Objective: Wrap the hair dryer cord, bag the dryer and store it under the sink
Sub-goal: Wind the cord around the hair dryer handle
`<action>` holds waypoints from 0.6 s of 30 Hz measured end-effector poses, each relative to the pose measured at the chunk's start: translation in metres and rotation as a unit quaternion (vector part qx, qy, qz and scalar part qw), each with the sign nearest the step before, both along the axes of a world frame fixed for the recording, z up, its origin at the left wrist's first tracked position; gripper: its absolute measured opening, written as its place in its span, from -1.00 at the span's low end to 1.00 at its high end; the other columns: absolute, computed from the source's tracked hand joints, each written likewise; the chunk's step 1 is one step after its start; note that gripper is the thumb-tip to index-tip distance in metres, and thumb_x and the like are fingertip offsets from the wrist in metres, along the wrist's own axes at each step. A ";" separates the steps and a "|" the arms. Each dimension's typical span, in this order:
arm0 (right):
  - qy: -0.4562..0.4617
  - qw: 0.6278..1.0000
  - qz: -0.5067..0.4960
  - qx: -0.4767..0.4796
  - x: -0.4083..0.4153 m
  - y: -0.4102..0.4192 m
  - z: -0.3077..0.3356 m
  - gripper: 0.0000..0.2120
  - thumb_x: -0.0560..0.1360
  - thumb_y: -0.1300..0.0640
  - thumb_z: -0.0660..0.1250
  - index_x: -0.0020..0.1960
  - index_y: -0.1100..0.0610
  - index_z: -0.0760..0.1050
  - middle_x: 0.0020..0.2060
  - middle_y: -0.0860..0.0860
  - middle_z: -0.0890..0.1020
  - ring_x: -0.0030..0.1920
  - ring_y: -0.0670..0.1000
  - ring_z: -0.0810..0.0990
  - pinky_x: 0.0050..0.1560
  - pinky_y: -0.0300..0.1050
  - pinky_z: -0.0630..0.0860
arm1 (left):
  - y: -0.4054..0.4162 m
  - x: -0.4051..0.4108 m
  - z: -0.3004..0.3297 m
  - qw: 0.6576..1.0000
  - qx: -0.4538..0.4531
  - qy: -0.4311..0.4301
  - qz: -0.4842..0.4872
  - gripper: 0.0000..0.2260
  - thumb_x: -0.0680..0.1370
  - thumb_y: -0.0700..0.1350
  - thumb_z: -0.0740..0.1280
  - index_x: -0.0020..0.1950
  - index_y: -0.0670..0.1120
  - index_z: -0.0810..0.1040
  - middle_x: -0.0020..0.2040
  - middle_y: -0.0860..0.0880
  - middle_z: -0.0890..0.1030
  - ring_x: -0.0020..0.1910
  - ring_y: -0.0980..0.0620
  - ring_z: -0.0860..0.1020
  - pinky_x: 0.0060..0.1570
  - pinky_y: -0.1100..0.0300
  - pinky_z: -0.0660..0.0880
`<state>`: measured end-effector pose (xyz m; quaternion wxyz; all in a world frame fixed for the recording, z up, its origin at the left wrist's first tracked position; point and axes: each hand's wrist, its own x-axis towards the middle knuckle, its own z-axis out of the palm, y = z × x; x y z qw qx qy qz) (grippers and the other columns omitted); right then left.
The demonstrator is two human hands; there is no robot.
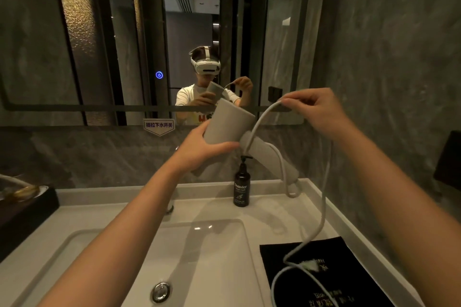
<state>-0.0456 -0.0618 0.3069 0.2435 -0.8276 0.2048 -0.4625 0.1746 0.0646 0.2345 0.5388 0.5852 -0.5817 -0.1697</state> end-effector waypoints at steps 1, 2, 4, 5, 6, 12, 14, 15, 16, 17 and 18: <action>0.005 1.000 -0.003 0.003 0.002 -0.003 -0.002 -0.90 0.47 0.08 0.38 -0.10 -0.12 0.61 -0.18 -0.10 0.66 -0.09 -0.11 0.61 -0.10 -0.25 0.50 | 0.003 -0.001 0.001 1.000 0.001 0.016 -0.018 -0.54 0.31 0.05 0.53 0.11 0.15 0.41 0.02 0.04 0.51 -0.03 0.07 0.55 -0.31 0.39 0.53; 0.013 1.000 -0.002 0.008 0.004 -0.008 -0.006 -0.90 0.46 0.05 0.37 -0.13 -0.16 0.61 -0.20 -0.07 0.67 -0.12 -0.07 0.61 -0.11 -0.21 0.50 | 0.006 -0.002 0.001 0.999 0.000 0.038 -0.031 -0.54 0.26 0.10 0.50 0.08 0.17 0.42 0.02 0.02 0.53 -0.03 0.05 0.58 -0.28 0.35 0.55; 0.030 0.999 -0.010 0.029 0.008 -0.012 -0.016 -0.90 0.45 -0.04 0.36 -0.19 -0.19 0.64 -0.21 0.10 0.69 -0.20 0.05 0.59 -0.17 -0.11 0.48 | 0.008 -0.001 0.003 0.995 -0.004 0.089 -0.039 -0.48 0.18 0.18 0.46 0.09 0.13 0.44 0.03 -0.04 0.58 -0.03 0.00 0.61 -0.21 0.25 0.57; 0.037 0.998 -0.011 0.041 0.010 -0.012 -0.021 -0.89 0.45 -0.08 0.35 -0.19 -0.17 0.65 -0.19 0.20 0.68 -0.22 0.14 0.58 -0.20 -0.07 0.47 | 0.007 -0.001 0.003 0.993 -0.009 0.113 -0.038 -0.43 0.17 0.20 0.45 0.13 0.09 0.45 0.04 -0.07 0.59 -0.03 -0.03 0.62 -0.19 0.19 0.57; 0.044 0.997 0.002 0.059 0.011 -0.012 -0.029 -0.88 0.45 -0.06 0.35 -0.19 -0.14 0.66 -0.17 0.22 0.68 -0.22 0.16 0.60 -0.21 -0.09 0.48 | 0.005 -0.002 0.003 0.990 -0.016 0.133 -0.035 -0.37 0.17 0.20 0.45 0.19 0.03 0.45 0.05 -0.11 0.60 -0.04 -0.04 0.62 -0.19 0.15 0.57; 0.011 0.980 0.075 0.185 0.018 0.010 -0.062 -0.80 0.55 0.10 0.25 0.09 0.10 0.59 -0.45 -0.11 0.58 -0.51 -0.24 0.47 -0.51 -0.42 0.36 | -0.008 -0.015 0.003 0.957 -0.078 0.278 -0.019 -0.25 0.19 0.21 0.47 0.30 -0.08 0.42 0.06 -0.13 0.60 -0.01 -0.08 0.60 -0.14 0.00 0.57; 0.081 0.980 0.047 0.175 0.018 0.022 -0.065 -0.76 0.57 0.04 0.21 0.16 0.00 0.58 -0.43 -0.04 0.52 -0.54 -0.23 0.40 -0.53 -0.38 0.33 | -0.012 -0.019 0.004 0.944 -0.092 0.317 0.002 -0.24 0.20 0.20 0.48 0.31 -0.08 0.40 0.09 -0.14 0.59 0.02 -0.09 0.61 -0.12 -0.03 0.58; 0.108 0.974 0.057 0.189 0.017 0.026 -0.065 -0.75 0.58 0.03 0.20 0.19 -0.03 0.55 -0.42 -0.02 0.50 -0.55 -0.20 0.38 -0.54 -0.35 0.31 | -0.014 -0.020 0.004 0.938 -0.100 0.330 0.019 -0.27 0.22 0.19 0.49 0.31 -0.06 0.40 0.11 -0.13 0.59 0.04 -0.10 0.60 -0.08 -0.05 0.59; 0.130 0.966 0.076 0.210 0.014 0.029 -0.066 -0.75 0.58 0.04 0.20 0.21 -0.05 0.53 -0.43 -0.02 0.48 -0.55 -0.17 0.36 -0.55 -0.32 0.29 | -0.015 -0.021 0.005 0.935 -0.108 0.336 0.040 -0.31 0.25 0.18 0.48 0.29 -0.04 0.39 0.12 -0.12 0.58 0.05 -0.10 0.60 -0.04 -0.07 0.59; 0.149 0.957 0.089 0.231 0.010 0.033 -0.064 -0.76 0.58 0.04 0.20 0.21 -0.06 0.52 -0.43 -0.01 0.47 -0.55 -0.14 0.33 -0.56 -0.30 0.26 | -0.016 -0.021 0.005 0.935 -0.114 0.331 0.063 -0.35 0.27 0.17 0.47 0.28 -0.02 0.39 0.13 -0.11 0.57 0.06 -0.09 0.60 -0.02 -0.08 0.59; 0.171 0.951 0.092 0.241 0.005 0.035 -0.062 -0.77 0.58 0.05 0.20 0.20 -0.07 0.53 -0.44 -0.01 0.46 -0.55 -0.13 0.31 -0.56 -0.29 0.24 | -0.018 -0.020 0.005 0.938 -0.117 0.314 0.090 -0.36 0.30 0.17 0.48 0.30 -0.02 0.38 0.13 -0.10 0.56 0.06 -0.08 0.59 -0.02 -0.06 0.59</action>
